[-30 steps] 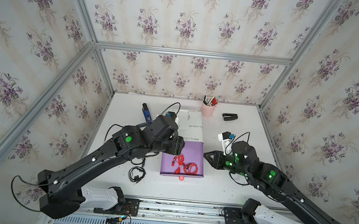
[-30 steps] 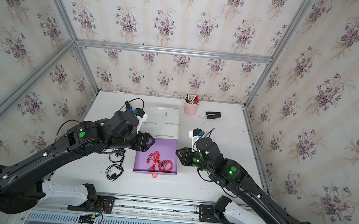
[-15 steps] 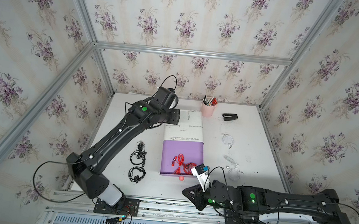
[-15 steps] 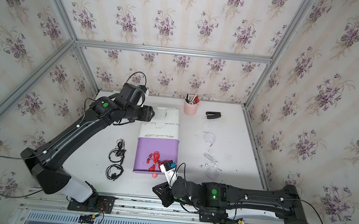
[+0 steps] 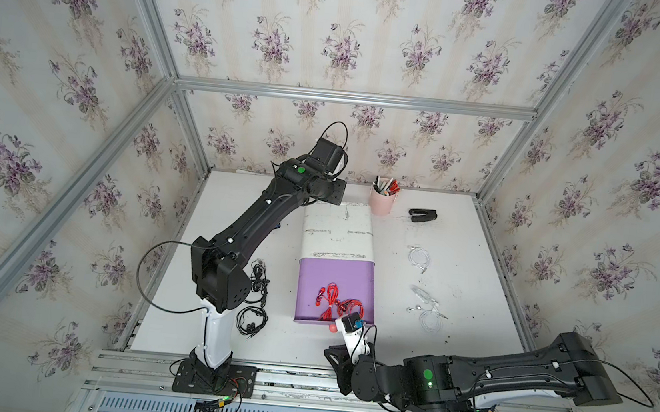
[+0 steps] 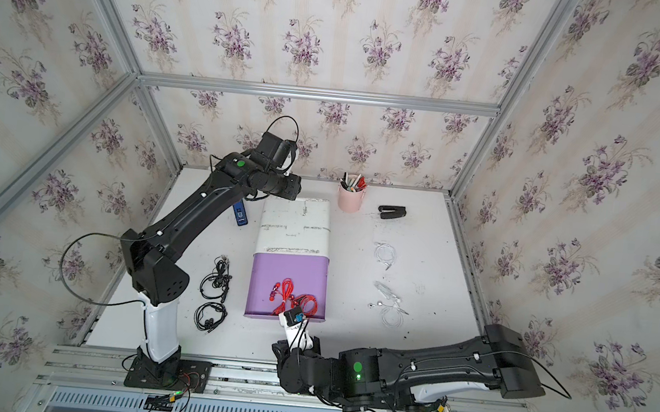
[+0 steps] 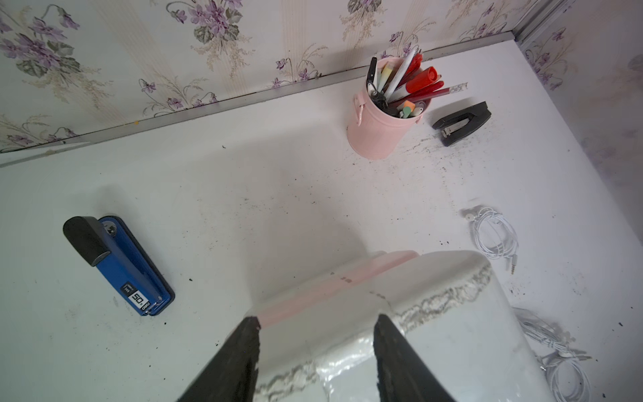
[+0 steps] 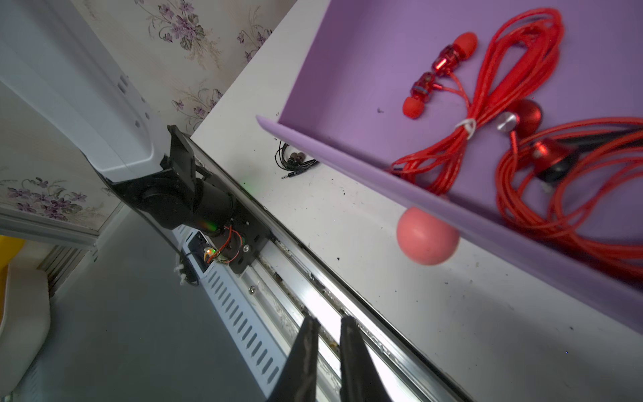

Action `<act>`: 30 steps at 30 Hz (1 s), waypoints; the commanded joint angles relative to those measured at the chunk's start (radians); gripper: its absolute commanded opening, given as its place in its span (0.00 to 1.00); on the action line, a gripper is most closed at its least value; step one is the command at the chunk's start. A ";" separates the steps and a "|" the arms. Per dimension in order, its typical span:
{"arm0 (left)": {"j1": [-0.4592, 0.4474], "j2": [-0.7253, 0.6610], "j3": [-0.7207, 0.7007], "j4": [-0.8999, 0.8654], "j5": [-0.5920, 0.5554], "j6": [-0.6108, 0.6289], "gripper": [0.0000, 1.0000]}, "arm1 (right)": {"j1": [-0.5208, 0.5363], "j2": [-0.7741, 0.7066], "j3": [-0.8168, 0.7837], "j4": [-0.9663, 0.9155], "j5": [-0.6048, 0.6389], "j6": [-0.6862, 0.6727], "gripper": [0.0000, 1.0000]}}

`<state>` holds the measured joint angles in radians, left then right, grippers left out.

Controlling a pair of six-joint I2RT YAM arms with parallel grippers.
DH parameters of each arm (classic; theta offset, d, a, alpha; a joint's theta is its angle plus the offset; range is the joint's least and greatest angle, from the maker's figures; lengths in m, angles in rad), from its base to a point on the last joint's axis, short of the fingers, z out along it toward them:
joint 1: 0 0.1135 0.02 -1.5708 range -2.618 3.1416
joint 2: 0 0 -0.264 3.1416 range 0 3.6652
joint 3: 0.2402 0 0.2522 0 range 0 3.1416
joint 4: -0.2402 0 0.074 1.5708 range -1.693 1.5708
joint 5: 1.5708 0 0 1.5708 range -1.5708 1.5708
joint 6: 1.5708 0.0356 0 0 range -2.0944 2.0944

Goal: Place the wired earphones into the drawer by color
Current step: Close the drawer in the storage box.

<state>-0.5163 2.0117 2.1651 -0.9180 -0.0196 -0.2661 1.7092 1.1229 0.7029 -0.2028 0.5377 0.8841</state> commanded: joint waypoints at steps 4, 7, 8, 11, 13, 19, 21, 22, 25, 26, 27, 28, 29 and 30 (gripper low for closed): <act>0.016 0.101 0.086 -0.056 -0.026 0.045 0.56 | 0.003 -0.006 -0.004 -0.045 0.111 0.008 0.18; 0.017 0.117 0.084 -0.062 -0.025 0.051 0.56 | 0.004 -0.009 -0.004 -0.065 0.140 0.015 0.18; 0.017 0.120 0.084 -0.064 -0.025 0.054 0.56 | 0.003 -0.011 -0.004 -0.074 0.152 0.021 0.18; 0.017 0.122 0.079 -0.064 -0.025 0.058 0.56 | -0.001 -0.017 -0.014 -0.082 0.165 0.028 0.19; 0.017 0.121 0.073 -0.058 -0.022 0.062 0.56 | -0.006 -0.021 -0.017 -0.075 0.163 0.020 0.19; 0.018 0.122 0.053 -0.047 -0.020 0.073 0.56 | -0.037 -0.020 -0.006 -0.091 0.180 0.005 0.20; 0.017 0.123 0.047 -0.046 -0.022 0.075 0.56 | -0.056 -0.021 -0.008 -0.076 0.175 -0.018 0.20; 0.018 0.122 0.044 -0.046 -0.022 0.076 0.56 | -0.070 -0.020 -0.006 -0.072 0.169 -0.030 0.20; 0.018 0.121 0.038 -0.044 -0.024 0.078 0.56 | -0.110 -0.017 0.003 -0.056 0.153 -0.066 0.21; 0.018 0.116 0.033 -0.037 -0.023 0.079 0.56 | -0.124 -0.017 0.006 -0.049 0.147 -0.079 0.21; 0.019 0.115 0.028 -0.034 -0.022 0.080 0.56 | -0.130 -0.017 0.011 -0.042 0.147 -0.089 0.21; 0.019 0.116 0.027 -0.032 -0.019 0.083 0.56 | -0.138 -0.017 0.018 -0.040 0.146 -0.098 0.21; 0.019 0.117 0.027 -0.033 -0.018 0.086 0.56 | -0.145 -0.018 0.025 -0.039 0.147 -0.107 0.21; 0.018 0.119 0.027 -0.033 -0.019 0.086 0.56 | -0.148 -0.019 0.031 -0.035 0.148 -0.115 0.21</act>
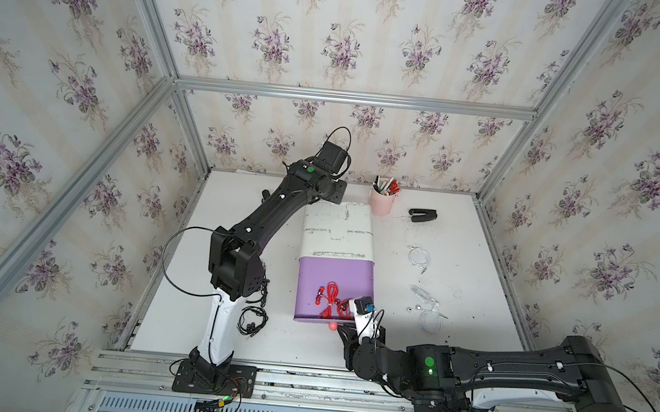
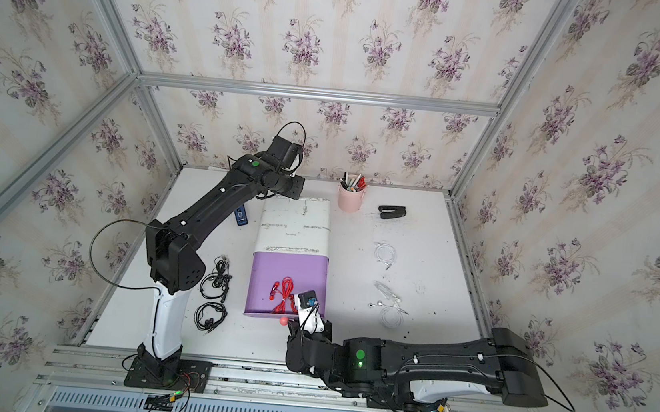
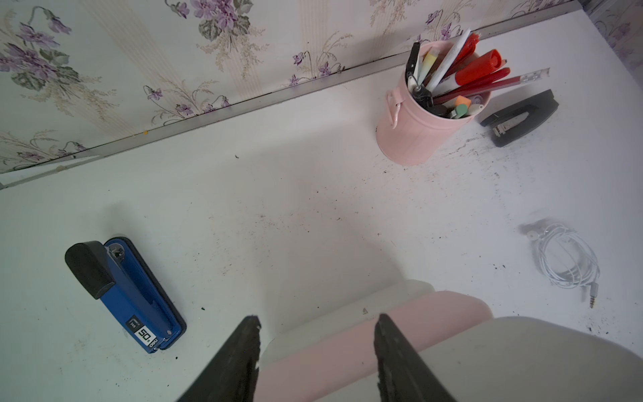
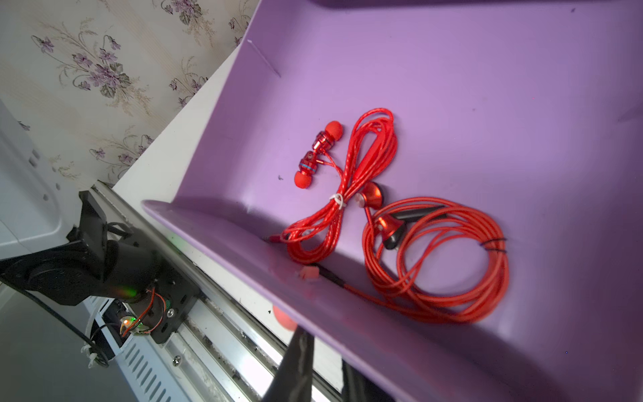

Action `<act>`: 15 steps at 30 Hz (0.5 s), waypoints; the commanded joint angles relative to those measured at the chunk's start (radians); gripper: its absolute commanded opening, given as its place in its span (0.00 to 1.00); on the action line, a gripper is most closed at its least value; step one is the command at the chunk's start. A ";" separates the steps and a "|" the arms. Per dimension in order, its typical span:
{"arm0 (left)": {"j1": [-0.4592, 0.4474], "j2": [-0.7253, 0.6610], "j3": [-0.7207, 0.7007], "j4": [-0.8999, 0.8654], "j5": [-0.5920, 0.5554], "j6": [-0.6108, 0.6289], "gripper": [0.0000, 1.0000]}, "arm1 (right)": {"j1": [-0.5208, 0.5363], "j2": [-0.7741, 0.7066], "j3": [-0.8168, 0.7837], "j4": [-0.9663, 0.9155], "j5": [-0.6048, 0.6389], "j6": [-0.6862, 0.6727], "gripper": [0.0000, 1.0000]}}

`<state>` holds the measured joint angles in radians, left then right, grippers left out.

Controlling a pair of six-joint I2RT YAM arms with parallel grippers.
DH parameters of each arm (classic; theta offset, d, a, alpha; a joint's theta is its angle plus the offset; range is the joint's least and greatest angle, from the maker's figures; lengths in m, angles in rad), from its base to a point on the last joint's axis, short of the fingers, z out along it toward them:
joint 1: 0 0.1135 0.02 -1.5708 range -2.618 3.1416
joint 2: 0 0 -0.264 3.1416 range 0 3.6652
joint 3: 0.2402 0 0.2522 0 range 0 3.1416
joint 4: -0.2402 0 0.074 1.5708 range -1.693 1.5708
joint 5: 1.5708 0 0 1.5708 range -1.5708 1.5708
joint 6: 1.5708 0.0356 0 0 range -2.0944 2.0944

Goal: Place the wired earphones into the drawer by color
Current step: Close the drawer in the storage box.

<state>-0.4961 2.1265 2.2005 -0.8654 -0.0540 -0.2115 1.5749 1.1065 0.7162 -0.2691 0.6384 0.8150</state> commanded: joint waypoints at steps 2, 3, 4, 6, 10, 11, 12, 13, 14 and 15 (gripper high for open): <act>-0.002 0.006 -0.011 -0.084 0.019 0.035 0.52 | -0.026 -0.008 0.024 0.040 0.043 -0.061 0.21; -0.002 0.007 -0.011 -0.082 0.020 0.035 0.52 | -0.032 -0.010 0.027 0.044 0.042 -0.067 0.21; -0.002 0.008 -0.013 -0.080 0.022 0.036 0.51 | -0.042 -0.009 0.031 0.047 0.038 -0.072 0.21; -0.002 0.011 -0.013 -0.077 0.029 0.037 0.51 | -0.057 -0.007 0.041 0.048 0.034 -0.087 0.21; -0.001 0.017 -0.015 -0.077 0.037 0.035 0.51 | -0.088 0.007 0.068 0.047 0.018 -0.114 0.21; 0.000 0.019 -0.015 -0.077 0.039 0.035 0.50 | -0.094 0.011 0.072 0.047 0.015 -0.115 0.22; -0.001 0.019 -0.015 -0.078 0.038 0.035 0.50 | -0.101 0.013 0.075 0.052 0.011 -0.117 0.22; 0.001 0.021 -0.016 -0.078 0.038 0.035 0.50 | -0.112 0.014 0.075 0.056 0.007 -0.121 0.22; 0.002 0.022 -0.018 -0.077 0.042 0.034 0.50 | -0.124 0.017 0.079 0.059 0.005 -0.124 0.22; 0.003 0.023 -0.019 -0.077 0.043 0.034 0.50 | -0.138 0.016 0.081 0.062 0.002 -0.128 0.22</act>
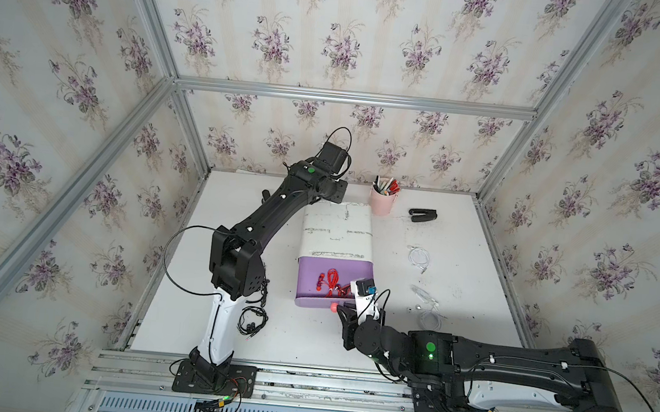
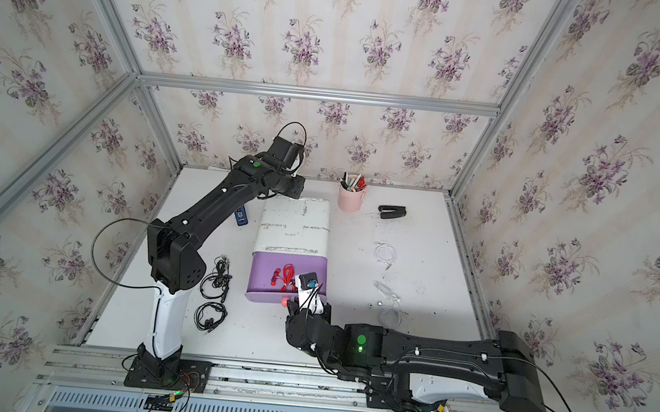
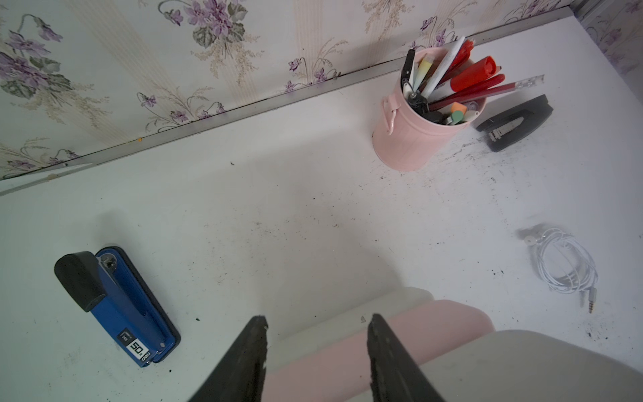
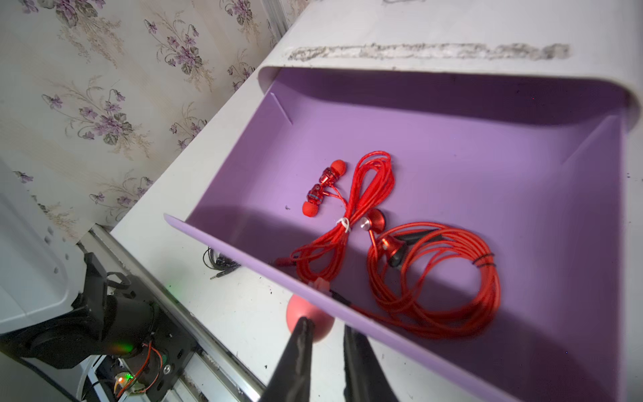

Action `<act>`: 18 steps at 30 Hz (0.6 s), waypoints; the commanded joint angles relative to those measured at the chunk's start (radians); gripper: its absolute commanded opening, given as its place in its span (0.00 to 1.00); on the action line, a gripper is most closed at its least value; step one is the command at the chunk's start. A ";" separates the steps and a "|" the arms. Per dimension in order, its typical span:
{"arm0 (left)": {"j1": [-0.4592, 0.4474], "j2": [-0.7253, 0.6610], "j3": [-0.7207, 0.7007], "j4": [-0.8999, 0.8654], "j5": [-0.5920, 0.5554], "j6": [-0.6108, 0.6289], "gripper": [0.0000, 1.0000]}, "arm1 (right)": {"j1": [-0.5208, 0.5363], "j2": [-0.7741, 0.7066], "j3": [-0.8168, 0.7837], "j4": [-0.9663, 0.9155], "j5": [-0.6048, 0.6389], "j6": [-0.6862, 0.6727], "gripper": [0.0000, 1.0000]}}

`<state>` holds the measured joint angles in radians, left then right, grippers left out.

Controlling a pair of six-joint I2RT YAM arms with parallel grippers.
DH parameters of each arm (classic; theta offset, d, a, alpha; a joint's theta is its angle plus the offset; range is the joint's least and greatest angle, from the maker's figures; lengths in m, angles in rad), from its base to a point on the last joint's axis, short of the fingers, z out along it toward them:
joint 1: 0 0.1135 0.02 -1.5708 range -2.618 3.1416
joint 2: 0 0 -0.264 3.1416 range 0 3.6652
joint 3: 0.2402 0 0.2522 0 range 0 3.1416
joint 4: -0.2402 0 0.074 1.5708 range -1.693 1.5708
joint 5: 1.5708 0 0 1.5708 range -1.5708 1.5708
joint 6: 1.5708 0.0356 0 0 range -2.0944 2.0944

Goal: Place the wired earphones into the drawer by color
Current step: Close the drawer in the storage box.

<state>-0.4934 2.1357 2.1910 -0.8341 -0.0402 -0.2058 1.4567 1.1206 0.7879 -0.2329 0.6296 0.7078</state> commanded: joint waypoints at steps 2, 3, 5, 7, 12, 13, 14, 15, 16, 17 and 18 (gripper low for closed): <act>0.001 0.013 -0.012 -0.108 0.032 0.026 0.50 | -0.053 0.001 0.014 0.039 -0.003 -0.036 0.22; 0.002 0.013 -0.014 -0.105 0.034 0.025 0.50 | -0.066 0.000 0.016 0.048 -0.009 -0.045 0.22; 0.001 0.013 -0.019 -0.105 0.036 0.025 0.50 | -0.106 0.002 0.024 0.060 -0.030 -0.067 0.22; 0.001 0.011 -0.026 -0.102 0.039 0.023 0.50 | -0.137 0.007 0.029 0.078 -0.051 -0.088 0.22; 0.004 0.010 -0.042 -0.095 0.042 0.015 0.50 | -0.213 0.041 0.036 0.124 -0.123 -0.121 0.23; 0.005 0.009 -0.044 -0.094 0.043 0.014 0.50 | -0.226 0.046 0.037 0.129 -0.135 -0.123 0.23; 0.007 0.009 -0.044 -0.093 0.044 0.013 0.50 | -0.239 0.056 0.040 0.138 -0.150 -0.130 0.23; 0.006 0.009 -0.047 -0.092 0.046 0.013 0.50 | -0.249 0.063 0.042 0.146 -0.156 -0.133 0.23; 0.007 0.009 -0.047 -0.094 0.048 0.013 0.50 | -0.256 0.068 0.044 0.150 -0.158 -0.134 0.23; 0.006 0.008 -0.047 -0.093 0.048 0.012 0.50 | -0.267 0.071 0.045 0.157 -0.164 -0.138 0.23; 0.006 0.007 -0.047 -0.093 0.048 0.012 0.50 | -0.277 0.073 0.043 0.168 -0.172 -0.141 0.23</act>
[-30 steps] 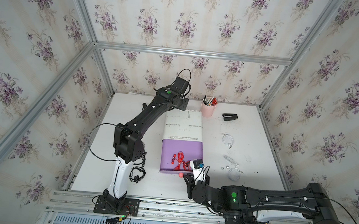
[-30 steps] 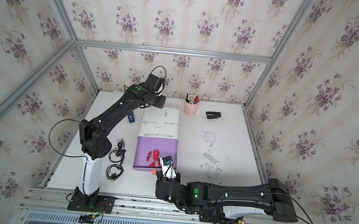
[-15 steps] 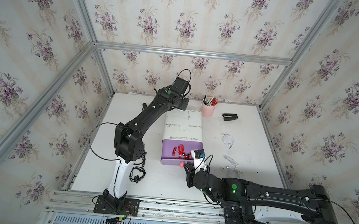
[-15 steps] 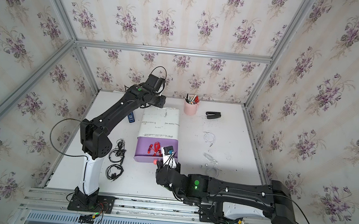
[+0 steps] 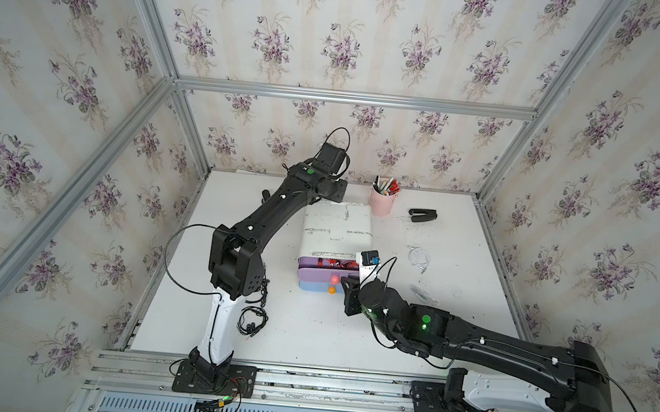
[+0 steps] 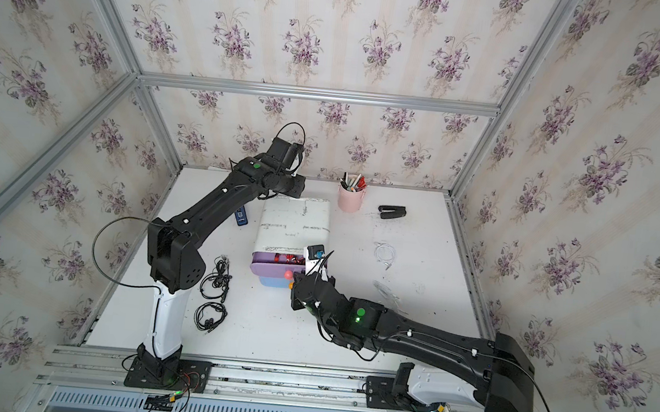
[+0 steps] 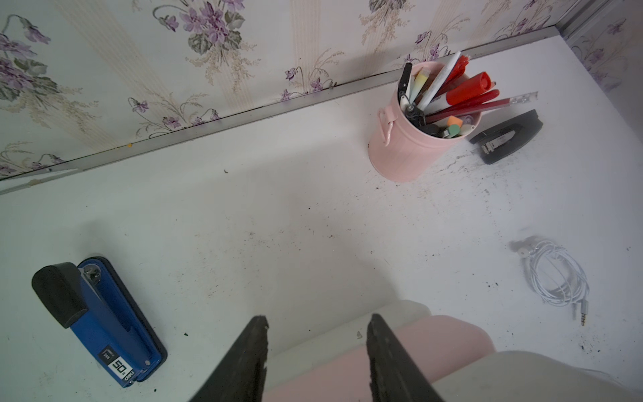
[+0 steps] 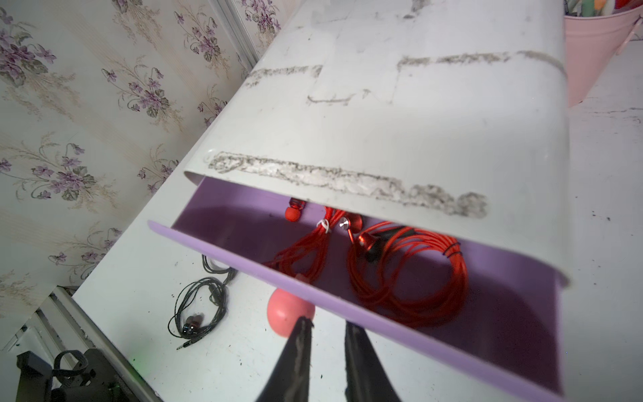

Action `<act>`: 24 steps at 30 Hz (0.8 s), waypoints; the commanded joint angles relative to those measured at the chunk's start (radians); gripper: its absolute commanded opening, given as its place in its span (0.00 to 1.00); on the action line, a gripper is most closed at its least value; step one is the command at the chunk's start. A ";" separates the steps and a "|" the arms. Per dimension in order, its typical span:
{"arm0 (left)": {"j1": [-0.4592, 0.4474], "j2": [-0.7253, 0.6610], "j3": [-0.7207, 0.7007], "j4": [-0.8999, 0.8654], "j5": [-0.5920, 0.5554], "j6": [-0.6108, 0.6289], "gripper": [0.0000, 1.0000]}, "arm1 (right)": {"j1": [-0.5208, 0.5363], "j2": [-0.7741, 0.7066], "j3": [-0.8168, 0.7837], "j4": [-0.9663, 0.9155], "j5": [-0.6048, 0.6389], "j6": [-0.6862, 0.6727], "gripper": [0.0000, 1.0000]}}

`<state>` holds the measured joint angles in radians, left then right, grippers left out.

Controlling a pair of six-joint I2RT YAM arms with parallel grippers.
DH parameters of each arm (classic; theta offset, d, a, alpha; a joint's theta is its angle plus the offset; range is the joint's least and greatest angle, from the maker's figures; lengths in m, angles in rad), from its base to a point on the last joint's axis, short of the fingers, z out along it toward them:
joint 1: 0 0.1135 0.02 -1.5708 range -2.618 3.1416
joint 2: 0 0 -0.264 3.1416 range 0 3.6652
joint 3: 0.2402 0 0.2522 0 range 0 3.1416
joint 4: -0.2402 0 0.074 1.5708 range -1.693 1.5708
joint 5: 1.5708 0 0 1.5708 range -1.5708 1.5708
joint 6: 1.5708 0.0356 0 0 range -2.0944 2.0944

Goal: Place the wired earphones into the drawer by color
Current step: Close the drawer in the storage box, then move the storage box to the center of the board.

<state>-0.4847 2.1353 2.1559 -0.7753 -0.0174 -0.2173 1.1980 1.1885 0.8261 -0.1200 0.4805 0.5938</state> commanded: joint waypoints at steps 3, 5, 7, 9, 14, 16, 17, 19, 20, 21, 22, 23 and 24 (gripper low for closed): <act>-0.001 0.006 -0.013 -0.149 0.027 0.022 0.50 | -0.051 0.014 0.002 0.076 -0.031 -0.026 0.23; 0.000 0.008 -0.013 -0.149 0.033 0.021 0.50 | -0.070 0.020 -0.004 0.104 -0.051 -0.025 0.24; 0.000 0.008 -0.017 -0.148 0.025 0.015 0.50 | -0.086 0.034 -0.004 0.118 -0.064 -0.022 0.27; 0.003 0.007 -0.017 -0.149 0.035 0.011 0.51 | -0.095 0.045 -0.001 0.127 -0.077 -0.017 0.29; 0.006 0.004 -0.024 -0.143 0.048 0.011 0.51 | -0.104 0.051 -0.011 0.143 -0.090 0.004 0.38; 0.006 0.003 -0.025 -0.143 0.051 0.011 0.51 | -0.105 0.048 -0.015 0.149 -0.095 0.009 0.42; 0.006 0.003 -0.024 -0.143 0.054 0.010 0.52 | -0.106 0.046 -0.015 0.143 -0.095 0.013 0.45; 0.008 0.002 -0.025 -0.142 0.054 0.006 0.53 | -0.106 0.041 -0.016 0.130 -0.102 0.017 0.47; 0.010 0.002 -0.025 -0.143 0.054 0.003 0.54 | -0.106 0.033 -0.017 0.120 -0.109 0.025 0.48; 0.012 0.000 -0.024 -0.145 0.054 0.001 0.54 | -0.106 0.021 -0.024 0.112 -0.118 0.036 0.49; 0.014 -0.002 -0.026 -0.145 0.053 -0.002 0.57 | -0.107 0.006 -0.035 0.112 -0.128 0.046 0.50; 0.017 -0.005 -0.026 -0.146 0.051 -0.006 0.61 | -0.106 -0.018 -0.055 0.113 -0.149 0.063 0.51; 0.021 -0.010 -0.027 -0.147 0.051 -0.011 0.63 | -0.106 -0.044 -0.082 0.117 -0.173 0.086 0.52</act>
<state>-0.4664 2.1277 2.1399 -0.7719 0.0120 -0.2447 1.0920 1.1828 0.7784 -0.0174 0.3481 0.6277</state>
